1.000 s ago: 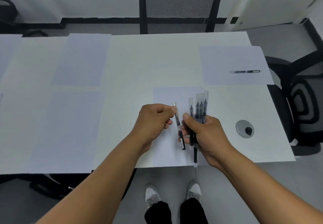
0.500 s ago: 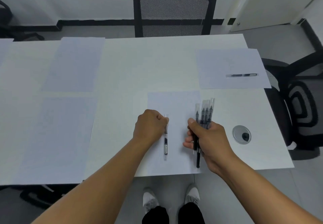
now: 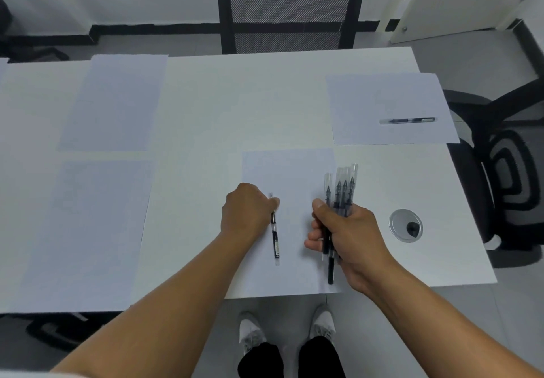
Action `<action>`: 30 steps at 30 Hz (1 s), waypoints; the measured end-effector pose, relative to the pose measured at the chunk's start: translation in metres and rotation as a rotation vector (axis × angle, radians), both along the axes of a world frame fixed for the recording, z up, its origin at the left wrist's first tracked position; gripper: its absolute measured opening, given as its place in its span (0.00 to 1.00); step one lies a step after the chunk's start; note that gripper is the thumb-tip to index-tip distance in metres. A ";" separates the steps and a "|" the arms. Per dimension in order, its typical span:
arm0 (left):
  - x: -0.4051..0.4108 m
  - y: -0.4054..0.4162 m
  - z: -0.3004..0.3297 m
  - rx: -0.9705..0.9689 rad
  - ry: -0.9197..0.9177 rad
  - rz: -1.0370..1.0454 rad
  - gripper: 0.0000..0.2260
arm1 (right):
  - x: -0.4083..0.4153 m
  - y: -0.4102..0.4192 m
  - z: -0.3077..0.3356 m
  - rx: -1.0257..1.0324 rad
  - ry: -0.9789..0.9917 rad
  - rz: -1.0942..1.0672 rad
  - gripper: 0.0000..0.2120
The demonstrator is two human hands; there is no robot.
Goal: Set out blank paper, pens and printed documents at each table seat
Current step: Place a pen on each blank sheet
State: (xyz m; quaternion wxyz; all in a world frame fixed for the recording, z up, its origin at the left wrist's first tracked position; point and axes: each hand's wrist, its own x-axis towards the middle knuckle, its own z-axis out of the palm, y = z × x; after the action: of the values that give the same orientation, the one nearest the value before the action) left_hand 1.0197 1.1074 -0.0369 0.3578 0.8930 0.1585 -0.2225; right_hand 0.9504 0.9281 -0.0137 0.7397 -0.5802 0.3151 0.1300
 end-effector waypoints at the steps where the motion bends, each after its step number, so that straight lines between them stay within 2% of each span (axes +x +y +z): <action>1: 0.000 0.000 0.001 -0.001 0.003 0.005 0.17 | 0.001 0.000 0.000 0.003 0.001 -0.002 0.12; 16: -0.006 0.001 0.014 -0.030 0.036 0.032 0.15 | -0.001 -0.002 0.007 0.030 0.026 0.011 0.12; 24: -0.010 0.017 0.036 -0.072 -0.020 0.053 0.17 | -0.004 0.006 0.021 0.011 0.041 0.045 0.02; 27: -0.011 0.033 0.060 -0.070 -0.078 0.083 0.16 | -0.002 0.019 0.039 0.009 0.022 0.049 0.07; 30: -0.013 0.052 0.089 -0.085 -0.151 0.096 0.17 | 0.000 0.036 0.062 0.010 -0.016 0.068 0.08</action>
State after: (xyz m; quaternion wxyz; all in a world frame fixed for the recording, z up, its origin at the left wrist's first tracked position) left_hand 1.0072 1.1594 0.0518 0.4165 0.8826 0.1640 -0.1435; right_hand 0.9503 0.9643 0.0483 0.7403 -0.5880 0.2883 0.1519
